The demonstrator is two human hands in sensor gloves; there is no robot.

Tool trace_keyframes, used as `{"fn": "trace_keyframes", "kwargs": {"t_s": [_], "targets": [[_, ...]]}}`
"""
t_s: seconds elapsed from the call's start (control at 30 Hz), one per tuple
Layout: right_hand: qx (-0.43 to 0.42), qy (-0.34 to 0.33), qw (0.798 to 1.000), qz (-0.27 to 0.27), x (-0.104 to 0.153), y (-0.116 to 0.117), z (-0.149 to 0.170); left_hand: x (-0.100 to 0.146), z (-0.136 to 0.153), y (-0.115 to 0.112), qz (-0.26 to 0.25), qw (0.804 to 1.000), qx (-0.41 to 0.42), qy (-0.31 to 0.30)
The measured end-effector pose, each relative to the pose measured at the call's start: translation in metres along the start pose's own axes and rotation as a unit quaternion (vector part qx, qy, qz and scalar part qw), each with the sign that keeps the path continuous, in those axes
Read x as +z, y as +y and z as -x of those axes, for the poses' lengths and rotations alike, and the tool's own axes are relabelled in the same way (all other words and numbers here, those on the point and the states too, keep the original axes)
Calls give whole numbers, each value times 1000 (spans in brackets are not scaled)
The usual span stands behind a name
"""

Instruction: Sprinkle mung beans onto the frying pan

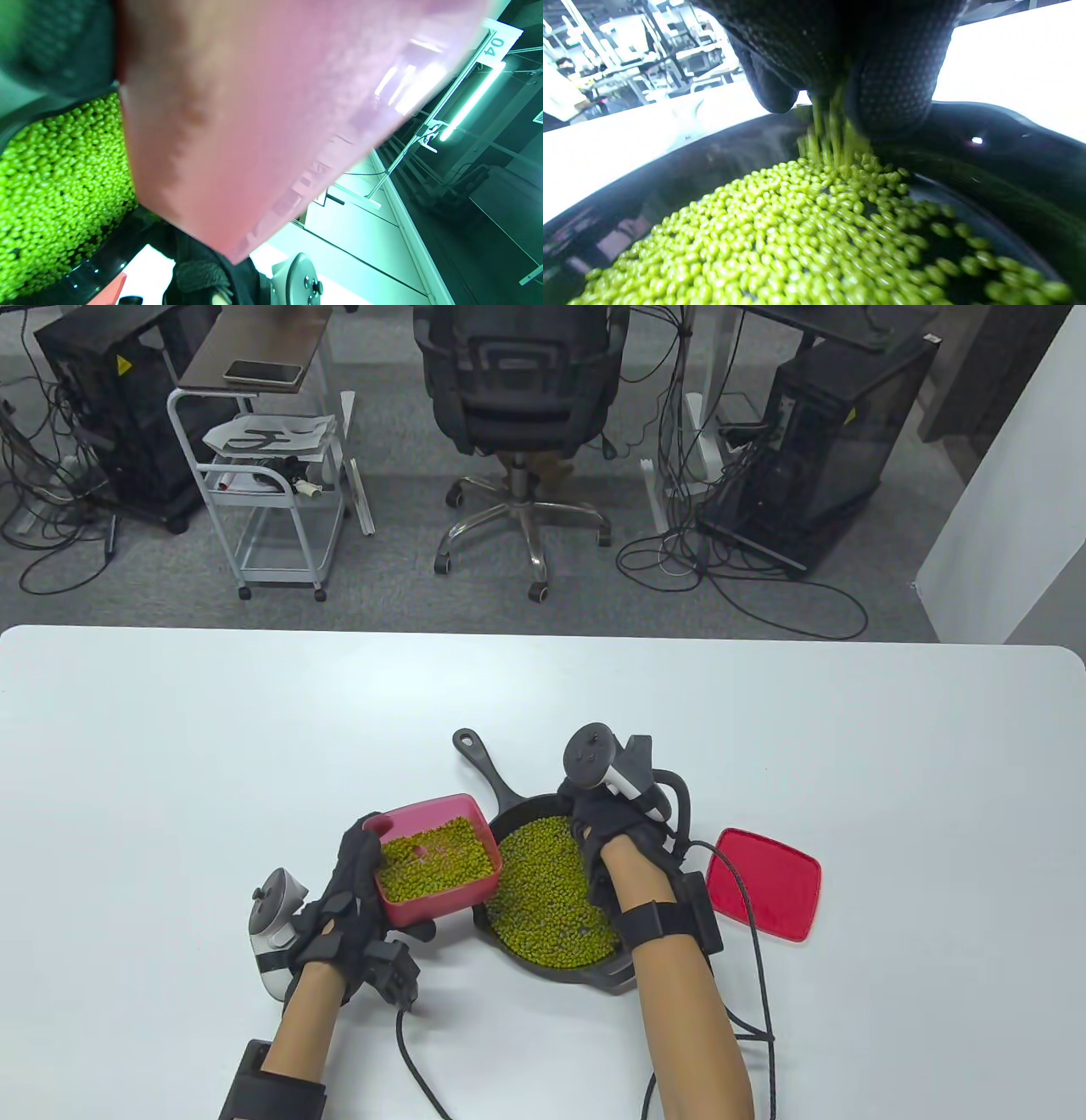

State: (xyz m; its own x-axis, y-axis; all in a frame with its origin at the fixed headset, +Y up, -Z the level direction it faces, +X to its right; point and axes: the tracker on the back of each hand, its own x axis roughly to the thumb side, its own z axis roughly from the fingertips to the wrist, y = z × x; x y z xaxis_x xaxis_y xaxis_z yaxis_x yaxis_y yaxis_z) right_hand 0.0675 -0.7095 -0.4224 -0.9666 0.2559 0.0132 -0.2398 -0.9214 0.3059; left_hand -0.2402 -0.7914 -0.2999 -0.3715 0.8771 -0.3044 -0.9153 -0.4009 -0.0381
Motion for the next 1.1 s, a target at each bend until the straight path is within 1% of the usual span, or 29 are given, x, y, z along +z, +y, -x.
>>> {"fn": "trace_keyframes", "kwargs": {"t_s": [0.07,0.17,0.33,0.5,0.6,0.7,0.8,0.87,0.93,1.0,1.07,1.1], "targets": [[11,-3,1000,-14,5,-1,1,0,0,0,0,1000,-3,1],[24,-6,998,-62,12,0,1,0,0,0,1,1000,-5,1],[-35,-34,993,-107,19,-4,2,0,1,-1,2,1000,-10,0],[-86,-64,988,-108,30,-16,0,0,2,-3,6,1000,-20,3],[-103,-94,986,-92,41,-28,-6,-1,4,-5,7,1000,-27,4],[-133,-142,979,-69,57,-41,-19,-1,5,-8,9,999,-36,5],[-160,-199,965,-59,75,-47,-41,-1,6,-12,13,999,-44,4],[-172,-236,955,-50,86,-45,-59,-1,7,-15,16,999,-51,4],[-167,-255,950,-65,93,-39,-76,0,8,-18,21,998,-56,5],[-135,-255,953,-97,96,-26,-94,2,8,-21,23,998,-57,1],[-91,-250,958,-110,96,-13,-105,3,8,-23,27,998,-61,1],[-55,-231,965,-113,94,-5,-110,4,8,-24,31,998,-62,0]]}}
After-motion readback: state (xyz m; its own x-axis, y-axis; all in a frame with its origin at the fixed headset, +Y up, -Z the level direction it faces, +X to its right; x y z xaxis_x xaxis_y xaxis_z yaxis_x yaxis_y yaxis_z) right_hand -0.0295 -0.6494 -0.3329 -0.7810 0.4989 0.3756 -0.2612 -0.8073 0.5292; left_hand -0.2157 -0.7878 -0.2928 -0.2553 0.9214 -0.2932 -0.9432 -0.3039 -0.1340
